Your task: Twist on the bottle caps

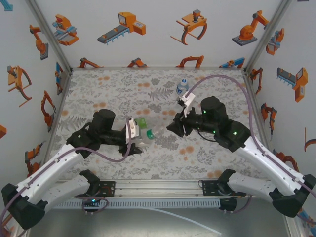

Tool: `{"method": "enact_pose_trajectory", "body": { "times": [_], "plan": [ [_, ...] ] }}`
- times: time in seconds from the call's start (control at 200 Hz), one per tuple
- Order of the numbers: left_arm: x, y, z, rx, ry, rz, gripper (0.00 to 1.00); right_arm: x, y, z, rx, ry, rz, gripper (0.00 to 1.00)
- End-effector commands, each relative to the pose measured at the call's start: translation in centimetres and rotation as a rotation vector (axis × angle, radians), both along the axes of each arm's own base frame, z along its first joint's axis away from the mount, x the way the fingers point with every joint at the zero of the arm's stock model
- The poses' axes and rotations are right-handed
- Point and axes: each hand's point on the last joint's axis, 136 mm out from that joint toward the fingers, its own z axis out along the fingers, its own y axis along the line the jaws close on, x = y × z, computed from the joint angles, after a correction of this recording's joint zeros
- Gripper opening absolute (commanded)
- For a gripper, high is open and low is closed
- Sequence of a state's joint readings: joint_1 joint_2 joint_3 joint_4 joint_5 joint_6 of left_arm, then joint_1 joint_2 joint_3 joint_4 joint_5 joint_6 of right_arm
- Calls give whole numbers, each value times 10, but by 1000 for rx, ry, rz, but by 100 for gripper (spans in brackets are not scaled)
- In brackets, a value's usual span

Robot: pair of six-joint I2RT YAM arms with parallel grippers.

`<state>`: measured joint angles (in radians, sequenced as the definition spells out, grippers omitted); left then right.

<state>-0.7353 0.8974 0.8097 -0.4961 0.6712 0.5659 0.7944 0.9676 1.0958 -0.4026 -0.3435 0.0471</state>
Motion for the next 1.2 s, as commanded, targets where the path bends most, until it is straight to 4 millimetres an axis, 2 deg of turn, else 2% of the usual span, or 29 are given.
{"method": "enact_pose_trajectory", "body": {
  "times": [0.0,0.105,0.446,0.731,1.197],
  "plan": [
    [-5,-3,1,39,-62,-47,0,-32,5,35,47,-134,190,14],
    [-7,-4,-1,49,-61,-57,0,-42,5,46,54,-168,248,14],
    [-7,-3,2,45,-95,-65,0,-73,14,45,58,-158,461,14],
    [-8,-3,5,36,-98,-65,0,-84,20,35,53,-132,526,14],
    [-12,-3,11,15,-75,-69,0,-83,30,25,1,-154,528,15]
  ]
}}
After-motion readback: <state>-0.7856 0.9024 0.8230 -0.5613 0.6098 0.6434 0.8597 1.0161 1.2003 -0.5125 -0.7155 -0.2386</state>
